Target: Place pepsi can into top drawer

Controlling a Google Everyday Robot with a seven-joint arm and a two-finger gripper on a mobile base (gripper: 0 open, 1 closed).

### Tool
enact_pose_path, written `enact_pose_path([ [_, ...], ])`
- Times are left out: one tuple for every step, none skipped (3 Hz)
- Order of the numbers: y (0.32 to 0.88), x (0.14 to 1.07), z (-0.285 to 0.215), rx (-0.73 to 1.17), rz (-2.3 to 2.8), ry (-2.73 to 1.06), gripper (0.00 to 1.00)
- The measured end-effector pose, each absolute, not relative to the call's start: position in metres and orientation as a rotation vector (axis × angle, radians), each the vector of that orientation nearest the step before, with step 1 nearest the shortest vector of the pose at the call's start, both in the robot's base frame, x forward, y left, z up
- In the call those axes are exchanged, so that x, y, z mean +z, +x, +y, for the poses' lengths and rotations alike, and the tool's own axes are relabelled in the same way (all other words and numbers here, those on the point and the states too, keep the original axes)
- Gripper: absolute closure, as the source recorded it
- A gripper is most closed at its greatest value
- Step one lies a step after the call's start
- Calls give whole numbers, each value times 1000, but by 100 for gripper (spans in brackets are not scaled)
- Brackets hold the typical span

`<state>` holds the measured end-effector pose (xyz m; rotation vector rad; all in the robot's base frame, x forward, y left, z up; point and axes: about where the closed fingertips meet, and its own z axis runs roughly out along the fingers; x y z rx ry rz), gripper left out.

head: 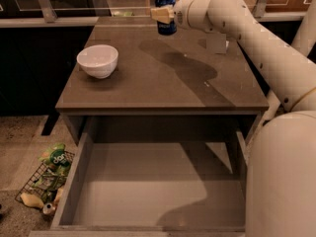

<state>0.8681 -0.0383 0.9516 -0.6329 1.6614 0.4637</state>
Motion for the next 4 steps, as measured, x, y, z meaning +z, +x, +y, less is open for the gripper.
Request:
enact_pose_path([
  [834, 968, -49, 424, 1663, -631, 100],
  [801, 981, -60, 403, 1655, -623, 100],
  [760, 995, -74, 397, 1631, -612, 100],
  [698, 1006, -109, 382, 1612, -545, 100],
])
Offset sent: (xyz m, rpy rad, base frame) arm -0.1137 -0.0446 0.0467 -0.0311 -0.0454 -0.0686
